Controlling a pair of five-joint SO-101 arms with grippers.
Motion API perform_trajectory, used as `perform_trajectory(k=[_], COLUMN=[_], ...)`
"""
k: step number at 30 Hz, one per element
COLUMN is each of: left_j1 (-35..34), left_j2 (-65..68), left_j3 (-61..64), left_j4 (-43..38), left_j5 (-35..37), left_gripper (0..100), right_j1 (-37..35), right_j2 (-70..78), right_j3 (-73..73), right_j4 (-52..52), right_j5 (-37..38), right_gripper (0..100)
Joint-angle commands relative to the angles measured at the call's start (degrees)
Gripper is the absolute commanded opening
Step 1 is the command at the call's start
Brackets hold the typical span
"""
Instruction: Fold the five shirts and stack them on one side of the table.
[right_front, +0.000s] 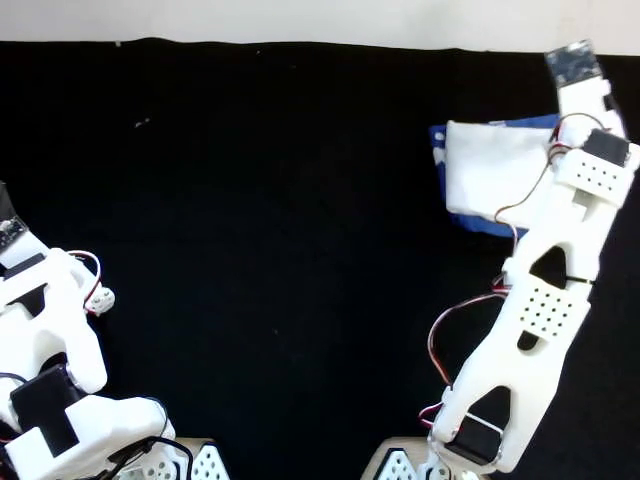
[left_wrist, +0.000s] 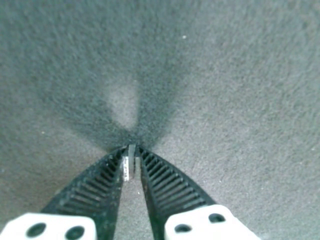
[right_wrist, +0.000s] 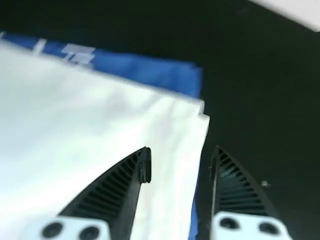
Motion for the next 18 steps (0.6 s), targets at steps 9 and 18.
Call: perform_trajectory(k=[9,18], left_j1=[1.27,1.27], left_j2=[0.31,0.31], left_j3=[0.04,0.04], left_j4=[-2.73,-2.73], left_j5=[0.35,0.35], left_gripper=[1,1], right_j1=[0.13,1.01], right_j2=[-0.92,7.34], right_j3=[-7.78,-2.51], right_j4=[3.91,-8.04], right_j5=[-6.42,-6.42], right_gripper=[0.9,0.8])
